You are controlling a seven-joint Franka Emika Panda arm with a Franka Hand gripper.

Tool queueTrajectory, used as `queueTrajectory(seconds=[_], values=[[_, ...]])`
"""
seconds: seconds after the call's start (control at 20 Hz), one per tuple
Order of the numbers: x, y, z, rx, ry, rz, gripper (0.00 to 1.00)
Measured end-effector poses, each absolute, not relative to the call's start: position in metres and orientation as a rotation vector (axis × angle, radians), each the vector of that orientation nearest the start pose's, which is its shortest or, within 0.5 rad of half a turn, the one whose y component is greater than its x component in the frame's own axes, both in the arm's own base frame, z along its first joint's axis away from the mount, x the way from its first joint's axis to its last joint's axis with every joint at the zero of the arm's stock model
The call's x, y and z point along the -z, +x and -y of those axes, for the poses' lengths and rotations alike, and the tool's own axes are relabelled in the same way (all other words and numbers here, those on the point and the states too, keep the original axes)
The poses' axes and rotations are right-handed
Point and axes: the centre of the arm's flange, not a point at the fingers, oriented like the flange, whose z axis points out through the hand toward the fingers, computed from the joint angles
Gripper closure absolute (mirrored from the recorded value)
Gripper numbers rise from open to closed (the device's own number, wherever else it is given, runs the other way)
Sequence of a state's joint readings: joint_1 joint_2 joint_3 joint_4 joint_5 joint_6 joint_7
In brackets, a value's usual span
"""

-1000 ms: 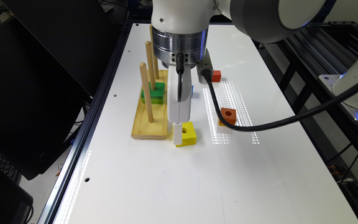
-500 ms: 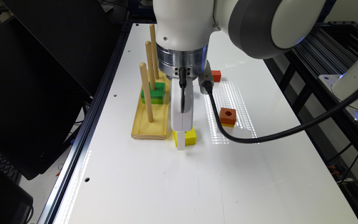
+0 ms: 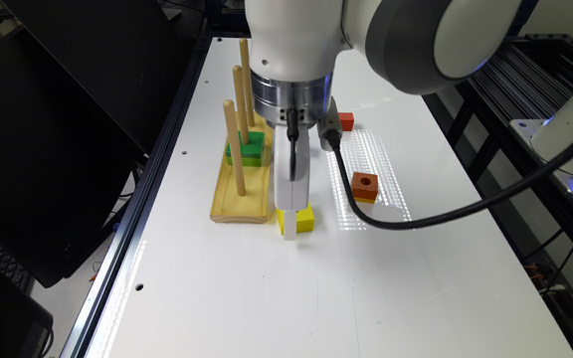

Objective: Pick up yellow block.

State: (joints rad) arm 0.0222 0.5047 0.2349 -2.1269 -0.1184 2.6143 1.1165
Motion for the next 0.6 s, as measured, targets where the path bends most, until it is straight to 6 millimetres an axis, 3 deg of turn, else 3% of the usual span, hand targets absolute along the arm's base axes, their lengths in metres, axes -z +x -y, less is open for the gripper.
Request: queueTrajectory(seconds=[0.6], values=[[-0.173, 0.5521, -0.1519, -0.04, -2.87, -1.192, 0.0]])
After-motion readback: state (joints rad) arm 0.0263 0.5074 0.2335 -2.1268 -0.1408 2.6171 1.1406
